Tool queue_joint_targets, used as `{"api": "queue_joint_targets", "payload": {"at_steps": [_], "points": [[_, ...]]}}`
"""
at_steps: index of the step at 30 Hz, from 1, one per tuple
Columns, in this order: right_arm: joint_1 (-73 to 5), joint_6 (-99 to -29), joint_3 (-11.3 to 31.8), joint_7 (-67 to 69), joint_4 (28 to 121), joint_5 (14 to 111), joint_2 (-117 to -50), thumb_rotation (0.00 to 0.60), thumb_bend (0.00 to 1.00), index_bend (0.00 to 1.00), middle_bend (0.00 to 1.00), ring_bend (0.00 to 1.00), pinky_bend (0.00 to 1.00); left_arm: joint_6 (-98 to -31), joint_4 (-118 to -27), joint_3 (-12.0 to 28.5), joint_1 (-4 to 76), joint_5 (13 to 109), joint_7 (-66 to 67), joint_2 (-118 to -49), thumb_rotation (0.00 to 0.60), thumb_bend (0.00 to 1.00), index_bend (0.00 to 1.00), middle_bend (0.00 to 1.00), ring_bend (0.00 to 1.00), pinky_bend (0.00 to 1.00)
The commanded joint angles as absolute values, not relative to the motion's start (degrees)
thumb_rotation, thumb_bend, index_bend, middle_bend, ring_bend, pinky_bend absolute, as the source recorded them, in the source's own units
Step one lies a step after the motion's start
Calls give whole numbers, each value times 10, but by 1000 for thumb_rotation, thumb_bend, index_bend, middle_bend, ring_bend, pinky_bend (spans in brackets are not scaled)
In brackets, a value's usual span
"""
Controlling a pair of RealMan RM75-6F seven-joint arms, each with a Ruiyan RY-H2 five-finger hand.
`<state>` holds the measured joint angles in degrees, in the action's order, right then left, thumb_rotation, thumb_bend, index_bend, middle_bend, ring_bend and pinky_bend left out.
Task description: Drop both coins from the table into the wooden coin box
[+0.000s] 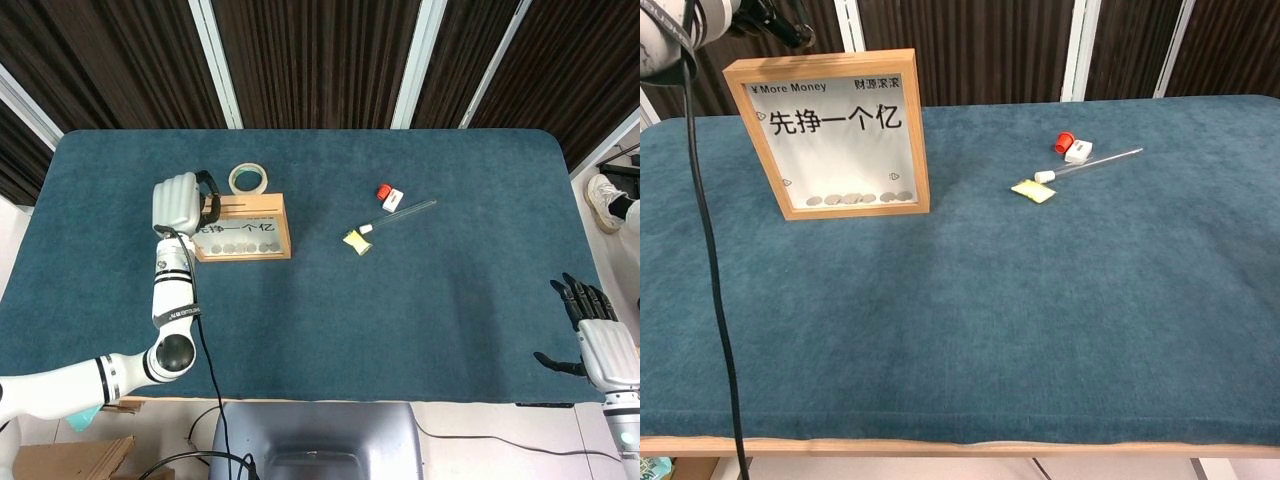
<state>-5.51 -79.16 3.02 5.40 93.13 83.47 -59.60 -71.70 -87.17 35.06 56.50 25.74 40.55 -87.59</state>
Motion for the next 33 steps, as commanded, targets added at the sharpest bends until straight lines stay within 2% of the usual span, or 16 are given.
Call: {"api": "queue_joint_targets", "payload": {"at_steps": [1,24,33], "points": [[-55,-791,30,53,931,834,-596,600,194,0,0,0,0,-721,-872,345,567,258,401,-877,600,513,558,1000,1000,1000],[-57,-790,28,55,931,839,-596,600,194,0,0,0,0,-719,-866,319,579,248,375,-884,600,474,546,1000,1000,1000],[-57,-789,26,59,931,842,-593,600,194,0,0,0,0,-718,-861,312,579,257,363,-881,600,430,401,1000,1000,1000]]}}
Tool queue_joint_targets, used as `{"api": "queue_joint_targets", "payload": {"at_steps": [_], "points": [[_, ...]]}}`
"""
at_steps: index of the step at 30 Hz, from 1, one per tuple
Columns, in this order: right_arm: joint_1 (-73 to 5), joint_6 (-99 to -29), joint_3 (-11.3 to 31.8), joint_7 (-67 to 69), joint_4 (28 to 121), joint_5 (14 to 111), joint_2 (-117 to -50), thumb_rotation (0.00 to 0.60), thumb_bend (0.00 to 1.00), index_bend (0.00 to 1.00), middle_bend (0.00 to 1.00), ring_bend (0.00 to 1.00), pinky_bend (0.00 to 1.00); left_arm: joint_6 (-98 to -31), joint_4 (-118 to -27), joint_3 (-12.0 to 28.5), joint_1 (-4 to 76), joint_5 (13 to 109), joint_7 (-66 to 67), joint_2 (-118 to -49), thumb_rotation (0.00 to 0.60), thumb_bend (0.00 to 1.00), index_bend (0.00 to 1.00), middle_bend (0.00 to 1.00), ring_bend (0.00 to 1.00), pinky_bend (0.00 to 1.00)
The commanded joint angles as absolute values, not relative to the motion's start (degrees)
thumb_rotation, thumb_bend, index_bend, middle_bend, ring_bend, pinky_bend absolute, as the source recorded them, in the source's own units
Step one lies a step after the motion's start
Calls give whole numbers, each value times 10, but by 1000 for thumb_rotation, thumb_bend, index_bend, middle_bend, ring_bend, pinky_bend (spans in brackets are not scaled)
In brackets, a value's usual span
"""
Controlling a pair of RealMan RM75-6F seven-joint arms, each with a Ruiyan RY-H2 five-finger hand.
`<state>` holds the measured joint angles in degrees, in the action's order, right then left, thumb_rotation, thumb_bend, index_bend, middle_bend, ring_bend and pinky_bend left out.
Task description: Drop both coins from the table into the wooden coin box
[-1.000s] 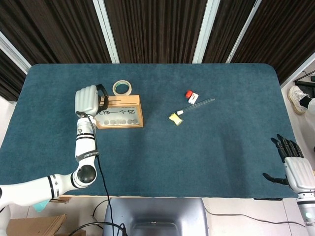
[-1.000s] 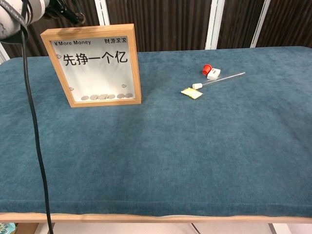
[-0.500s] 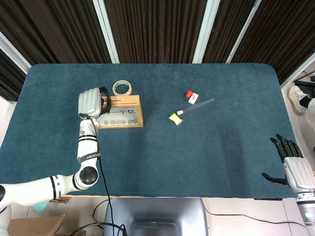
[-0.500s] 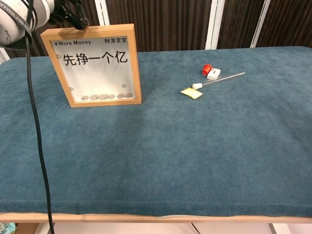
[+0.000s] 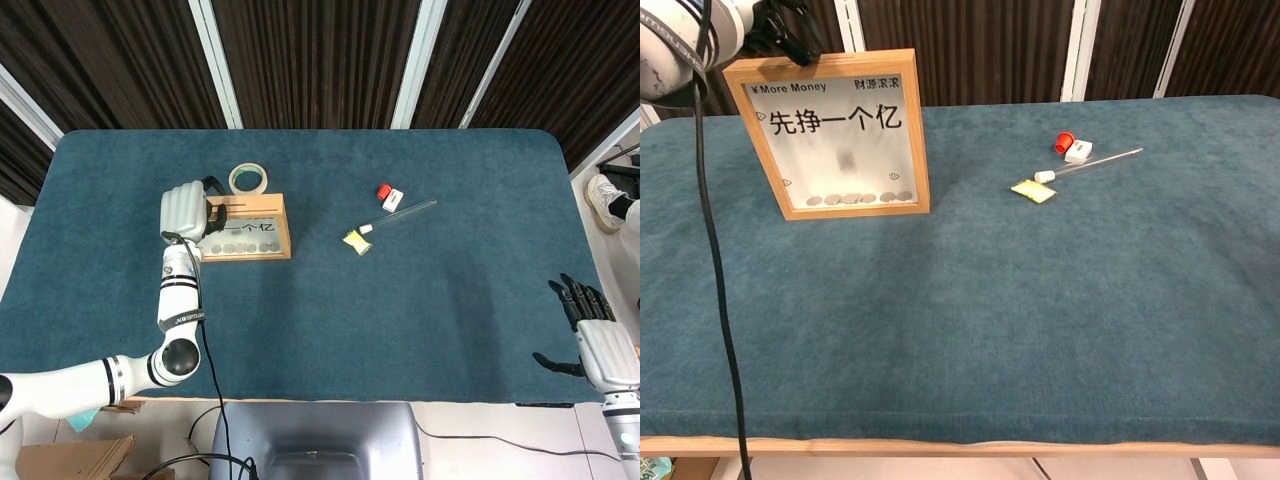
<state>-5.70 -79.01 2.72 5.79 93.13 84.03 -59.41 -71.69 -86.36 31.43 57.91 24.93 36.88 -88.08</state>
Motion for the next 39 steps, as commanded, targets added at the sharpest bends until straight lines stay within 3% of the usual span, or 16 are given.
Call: {"api": "queue_joint_targets", "payload": {"at_steps": [1,6,8,9,10,11,12,13,14,16,18,21,25,28,39], "points": [[-58,-789,26,60,931,843,-592,600,194,0,0,0,0,-718,-862,310,578,260,361,-881,600,429,389,1000,1000,1000],[-56,-792,26,58,932,842,-593,600,194,0,0,0,0,-704,-907,297,559,300,334,-853,600,426,367,1000,1000,1000],[-54,-795,25,58,932,845,-592,600,194,0,0,0,0,-711,-960,270,530,366,311,-820,600,425,342,989,989,1000],[-54,-798,24,57,932,847,-593,600,194,0,0,0,0,-718,-986,253,512,399,301,-803,600,423,317,937,938,1000],[-53,-799,24,53,932,849,-594,600,194,0,0,0,0,-720,-1025,225,484,443,287,-774,600,423,283,799,803,983],[-53,-800,23,50,933,849,-595,600,194,0,0,0,0,-717,-1055,202,461,472,272,-750,600,422,261,691,687,918],[-53,-800,22,47,933,851,-596,600,194,0,0,0,0,-716,-1081,177,438,501,258,-724,600,421,228,524,493,743],[-53,-800,21,42,934,853,-598,600,194,0,0,0,0,-717,-1102,151,414,533,245,-700,600,418,192,373,296,481],[-53,-800,18,34,935,857,-601,600,194,0,0,0,0,-725,-1117,116,382,581,223,-674,600,415,174,301,197,315],[-54,-799,14,18,936,864,-607,600,194,0,0,0,0,-743,-1115,63,334,669,174,-648,600,408,154,197,71,133],[-55,-798,9,-2,937,873,-616,600,194,0,0,0,0,-776,-1074,7,281,761,111,-634,600,411,137,129,11,50],[-59,-797,5,-37,931,884,-635,600,194,0,0,0,0,-839,-998,-43,212,820,54,-645,600,416,93,82,0,4],[-60,-793,-2,-67,928,892,-653,600,194,0,0,0,0,-904,-918,-64,133,810,39,-687,600,418,57,44,0,0],[-57,-802,-3,-81,926,897,-661,600,194,0,0,0,0,-903,-897,-73,102,791,44,-698,600,387,24,34,0,0],[-52,-810,-2,-84,924,891,-662,600,194,0,0,0,0,-912,-887,-51,86,835,34,-703,600,357,17,17,0,0]]}}
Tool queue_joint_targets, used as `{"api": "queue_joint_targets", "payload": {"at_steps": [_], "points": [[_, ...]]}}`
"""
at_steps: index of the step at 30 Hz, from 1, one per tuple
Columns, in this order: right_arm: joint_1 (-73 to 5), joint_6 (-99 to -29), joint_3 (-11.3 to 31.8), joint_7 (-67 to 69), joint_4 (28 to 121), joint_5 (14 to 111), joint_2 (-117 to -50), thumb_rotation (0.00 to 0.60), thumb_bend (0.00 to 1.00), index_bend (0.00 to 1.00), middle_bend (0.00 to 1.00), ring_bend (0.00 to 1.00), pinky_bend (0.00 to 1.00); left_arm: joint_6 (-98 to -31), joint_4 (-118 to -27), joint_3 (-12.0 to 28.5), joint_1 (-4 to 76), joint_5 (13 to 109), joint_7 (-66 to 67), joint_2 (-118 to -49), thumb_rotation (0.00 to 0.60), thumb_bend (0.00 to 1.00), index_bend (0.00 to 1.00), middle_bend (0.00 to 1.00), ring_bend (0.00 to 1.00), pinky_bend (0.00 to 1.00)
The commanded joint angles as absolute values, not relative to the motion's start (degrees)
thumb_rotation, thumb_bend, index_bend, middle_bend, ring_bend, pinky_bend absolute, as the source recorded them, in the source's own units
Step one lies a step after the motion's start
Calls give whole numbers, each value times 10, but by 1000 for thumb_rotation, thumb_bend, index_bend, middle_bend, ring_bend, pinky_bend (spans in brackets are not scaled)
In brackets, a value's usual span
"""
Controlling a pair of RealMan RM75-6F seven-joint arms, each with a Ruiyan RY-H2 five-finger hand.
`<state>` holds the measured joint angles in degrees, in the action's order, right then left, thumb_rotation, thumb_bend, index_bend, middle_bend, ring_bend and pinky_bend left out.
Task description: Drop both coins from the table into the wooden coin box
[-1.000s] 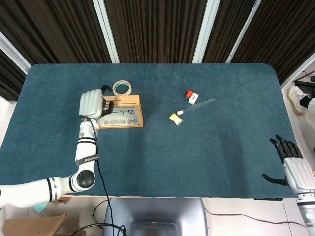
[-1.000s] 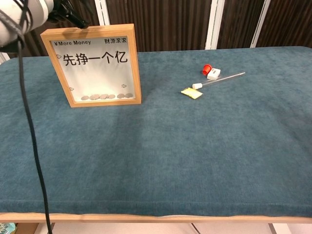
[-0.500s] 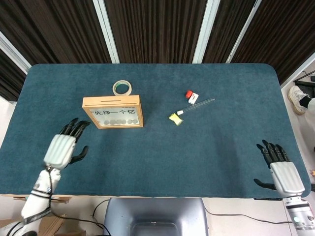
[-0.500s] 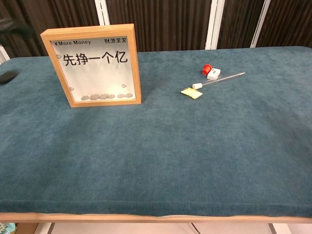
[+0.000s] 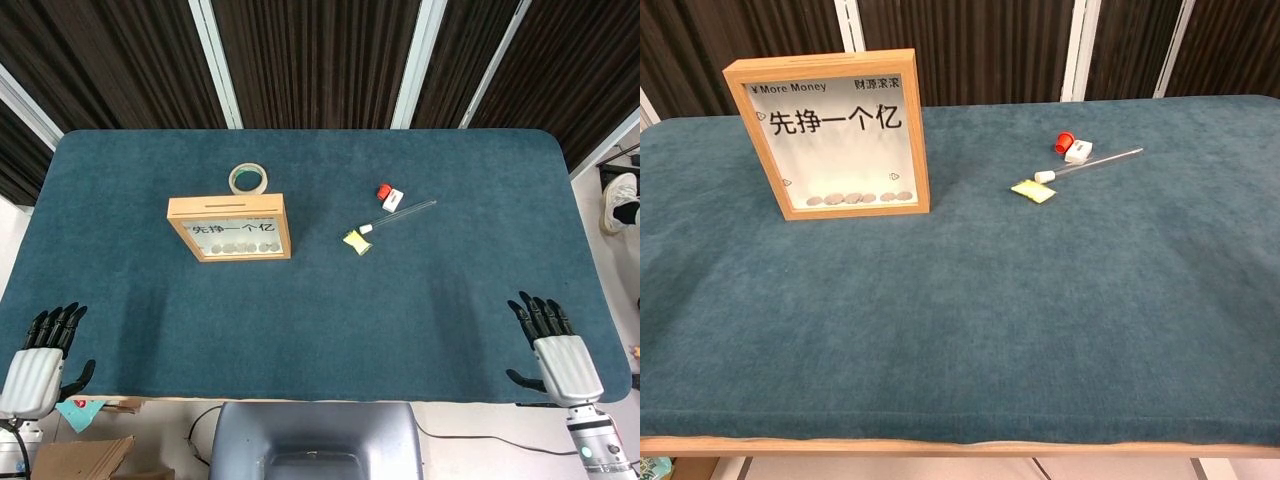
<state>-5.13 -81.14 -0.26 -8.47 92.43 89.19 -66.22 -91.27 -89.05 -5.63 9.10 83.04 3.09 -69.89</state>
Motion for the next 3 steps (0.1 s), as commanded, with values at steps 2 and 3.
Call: {"api": "queue_joint_targets", "payload": {"at_steps": [2,3], "points": [[-53,-807,-2,-85,924,889,-662,600,194,0,0,0,0,-912,-886,-49,83,840,34,-703,600,357,12,13,0,0],[-53,-807,-2,-86,924,889,-662,600,194,0,0,0,0,-912,-886,-47,82,842,33,-703,600,357,12,13,0,0]]}}
